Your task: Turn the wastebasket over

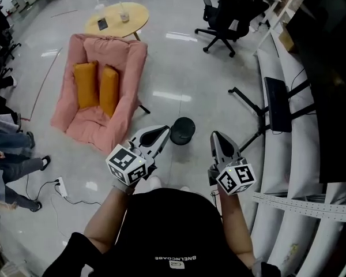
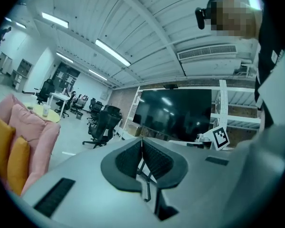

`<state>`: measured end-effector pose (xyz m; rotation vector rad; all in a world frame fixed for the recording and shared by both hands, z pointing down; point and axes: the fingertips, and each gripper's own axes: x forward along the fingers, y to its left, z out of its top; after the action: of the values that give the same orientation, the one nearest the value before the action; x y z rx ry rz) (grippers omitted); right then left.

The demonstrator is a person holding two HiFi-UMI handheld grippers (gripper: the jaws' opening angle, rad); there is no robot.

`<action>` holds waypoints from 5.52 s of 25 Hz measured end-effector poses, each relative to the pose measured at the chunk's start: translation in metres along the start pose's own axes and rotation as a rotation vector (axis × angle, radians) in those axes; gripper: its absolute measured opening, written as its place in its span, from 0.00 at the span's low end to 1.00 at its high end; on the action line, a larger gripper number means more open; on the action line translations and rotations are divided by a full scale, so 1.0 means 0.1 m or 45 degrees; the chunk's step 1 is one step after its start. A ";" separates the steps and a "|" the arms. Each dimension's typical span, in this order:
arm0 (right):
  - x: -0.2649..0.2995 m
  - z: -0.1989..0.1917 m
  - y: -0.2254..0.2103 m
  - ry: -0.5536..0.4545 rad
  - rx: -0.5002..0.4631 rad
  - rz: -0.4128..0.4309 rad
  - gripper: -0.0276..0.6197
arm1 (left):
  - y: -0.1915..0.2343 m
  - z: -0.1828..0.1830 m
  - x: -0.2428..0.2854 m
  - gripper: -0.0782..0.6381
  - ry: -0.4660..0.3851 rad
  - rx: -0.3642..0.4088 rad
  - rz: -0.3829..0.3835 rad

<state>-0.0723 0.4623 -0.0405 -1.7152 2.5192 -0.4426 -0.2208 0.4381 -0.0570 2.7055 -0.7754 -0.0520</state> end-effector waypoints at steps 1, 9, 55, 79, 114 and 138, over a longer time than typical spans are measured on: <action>0.04 0.00 0.01 0.003 0.002 -0.012 0.06 | 0.06 0.00 -0.01 0.13 0.003 0.005 0.006; 0.23 -0.04 -0.07 0.013 0.051 -0.078 0.06 | 0.41 0.01 -0.02 0.13 0.016 -0.009 0.033; 2.41 -1.38 -2.37 0.692 0.074 0.243 0.17 | 2.00 -1.86 1.79 0.37 0.397 -0.520 0.442; 2.82 -4.94 -3.15 1.258 0.211 0.076 0.35 | 3.22 -5.40 2.06 0.46 0.813 -0.864 0.300; 2.47 -6.81 -3.76 1.580 0.586 -0.129 0.38 | 3.52 -7.12 2.30 0.42 1.092 -1.041 0.250; 3.64 -6.50 -4.44 1.686 0.700 0.171 0.40 | 3.46 -6.50 2.91 0.40 0.879 -1.221 0.304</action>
<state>0.0538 0.1078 0.7411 -1.0985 2.5365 -2.6083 -0.0695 0.2044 0.6842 1.5515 -0.6113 0.4280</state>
